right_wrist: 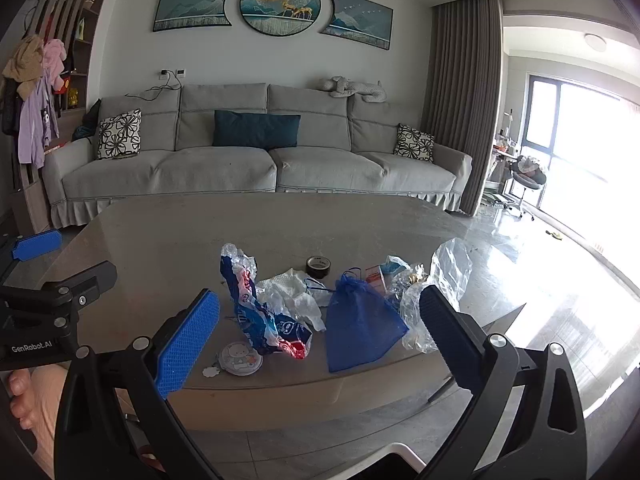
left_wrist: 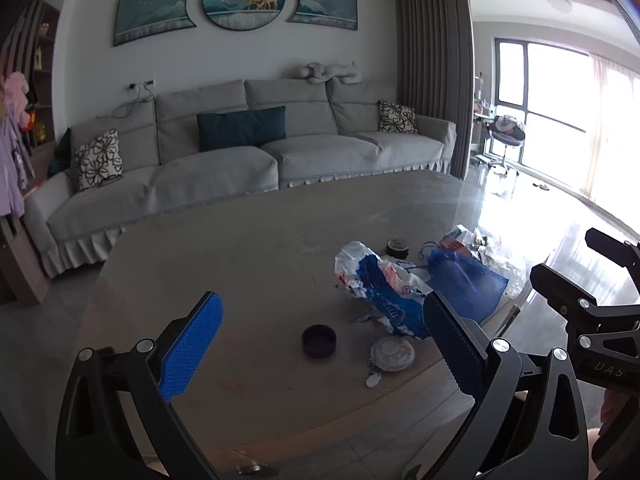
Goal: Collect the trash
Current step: 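Move both tools toward the trash pile on the table, then grasp the blue-white-red plastic snack bag with the right gripper and lift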
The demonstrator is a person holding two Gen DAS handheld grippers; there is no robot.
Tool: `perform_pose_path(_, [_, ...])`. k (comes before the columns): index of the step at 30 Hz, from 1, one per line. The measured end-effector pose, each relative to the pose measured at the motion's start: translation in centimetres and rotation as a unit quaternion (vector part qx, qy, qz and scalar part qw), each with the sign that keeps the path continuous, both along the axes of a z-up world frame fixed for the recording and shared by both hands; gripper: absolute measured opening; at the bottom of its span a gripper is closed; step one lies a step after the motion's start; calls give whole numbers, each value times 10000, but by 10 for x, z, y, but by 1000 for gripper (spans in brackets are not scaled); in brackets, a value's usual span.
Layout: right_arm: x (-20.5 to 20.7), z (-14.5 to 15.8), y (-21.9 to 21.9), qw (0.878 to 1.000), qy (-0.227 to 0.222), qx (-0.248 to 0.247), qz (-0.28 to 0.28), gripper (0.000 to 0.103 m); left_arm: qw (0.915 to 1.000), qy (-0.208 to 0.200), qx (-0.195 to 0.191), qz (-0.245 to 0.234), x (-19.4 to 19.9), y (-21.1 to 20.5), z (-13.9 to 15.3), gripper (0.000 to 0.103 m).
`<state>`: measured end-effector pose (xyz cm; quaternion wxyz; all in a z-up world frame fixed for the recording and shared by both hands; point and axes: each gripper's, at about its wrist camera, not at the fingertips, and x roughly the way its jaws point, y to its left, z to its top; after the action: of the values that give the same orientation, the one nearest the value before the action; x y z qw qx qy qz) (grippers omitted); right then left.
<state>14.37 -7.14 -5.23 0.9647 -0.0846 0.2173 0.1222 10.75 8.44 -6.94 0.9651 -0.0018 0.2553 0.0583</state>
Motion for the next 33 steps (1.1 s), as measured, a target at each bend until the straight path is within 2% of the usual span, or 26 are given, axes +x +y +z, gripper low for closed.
perform_pose_path(6, [47, -31, 31, 9985, 399, 18, 384, 99, 9999, 58, 89, 114, 27, 11, -14, 98])
perform_pose_path(10, [72, -45, 43, 9969, 617, 65, 481, 99, 9991, -56, 356, 203, 47, 18, -25, 98])
perform_pose_path(13, [85, -54, 48, 9955, 768, 112, 549, 99, 9988, -69, 410, 255, 64, 25, -31, 98])
perform_pose_path(20, [122, -74, 68, 9912, 1159, -40, 644, 99, 9992, 63, 142, 374, 85, 43, -43, 98])
perform_pose_path(25, [142, -95, 75, 9885, 1378, -145, 605, 98, 9989, 142, 133, 420, 89, 48, -51, 98])
perform_pose_path(26, [145, -98, 76, 9874, 1457, -176, 591, 94, 9989, 155, 141, 423, 90, 49, -52, 98])
perform_pose_path(28, [147, -106, 79, 9854, 1583, -320, 532, 74, 9988, 165, 149, 428, 89, 48, -54, 98])
perform_pose_path(29, [150, -111, 80, 9842, 1653, -360, 526, 70, 9989, 167, 139, 420, 88, 48, -56, 98])
perform_pose_path(30, [152, -115, 80, 9823, 1761, -383, 508, 59, 9989, 178, 137, 410, 88, 47, -57, 98])
perform_pose_path(32, [154, -124, 81, 9791, 1914, -454, 522, 51, 9989, 182, 141, 399, 86, 47, -57, 98])
perform_pose_path(33, [153, -125, 80, 9795, 1895, -512, 463, 41, 9989, 187, 147, 395, 85, 46, -58, 98])
